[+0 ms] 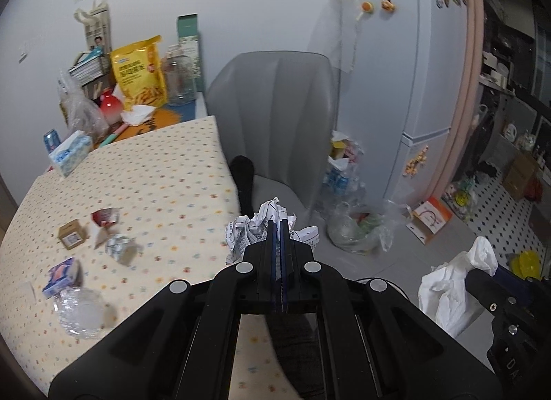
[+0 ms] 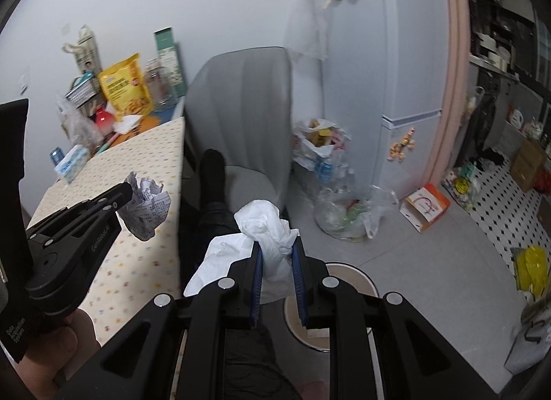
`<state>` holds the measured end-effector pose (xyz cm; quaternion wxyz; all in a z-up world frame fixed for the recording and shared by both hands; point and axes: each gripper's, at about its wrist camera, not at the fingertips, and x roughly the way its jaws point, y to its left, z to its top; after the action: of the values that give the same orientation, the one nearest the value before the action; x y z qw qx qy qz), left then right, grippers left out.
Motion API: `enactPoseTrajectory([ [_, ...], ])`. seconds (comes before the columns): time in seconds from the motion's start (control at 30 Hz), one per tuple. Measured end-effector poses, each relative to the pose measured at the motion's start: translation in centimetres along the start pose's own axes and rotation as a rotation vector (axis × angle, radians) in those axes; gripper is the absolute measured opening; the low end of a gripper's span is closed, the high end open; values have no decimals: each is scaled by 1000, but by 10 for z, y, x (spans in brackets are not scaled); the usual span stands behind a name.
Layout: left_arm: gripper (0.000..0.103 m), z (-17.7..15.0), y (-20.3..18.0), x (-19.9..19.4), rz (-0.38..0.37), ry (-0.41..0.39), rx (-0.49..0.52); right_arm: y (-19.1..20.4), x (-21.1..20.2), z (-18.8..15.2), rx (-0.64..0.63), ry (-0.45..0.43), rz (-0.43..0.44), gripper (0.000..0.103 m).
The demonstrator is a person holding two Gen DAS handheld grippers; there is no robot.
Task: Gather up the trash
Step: 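Carry the wrapper in the left gripper while the right gripper carries the plastic to the bin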
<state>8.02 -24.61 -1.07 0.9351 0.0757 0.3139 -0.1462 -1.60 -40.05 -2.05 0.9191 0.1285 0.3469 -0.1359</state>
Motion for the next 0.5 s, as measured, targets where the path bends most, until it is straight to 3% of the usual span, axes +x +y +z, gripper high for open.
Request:
enactPoseTrajectory([
  [0.5,3,-11,-80,71,-42,118,113,-83,72,-15,142,105,-44,18],
])
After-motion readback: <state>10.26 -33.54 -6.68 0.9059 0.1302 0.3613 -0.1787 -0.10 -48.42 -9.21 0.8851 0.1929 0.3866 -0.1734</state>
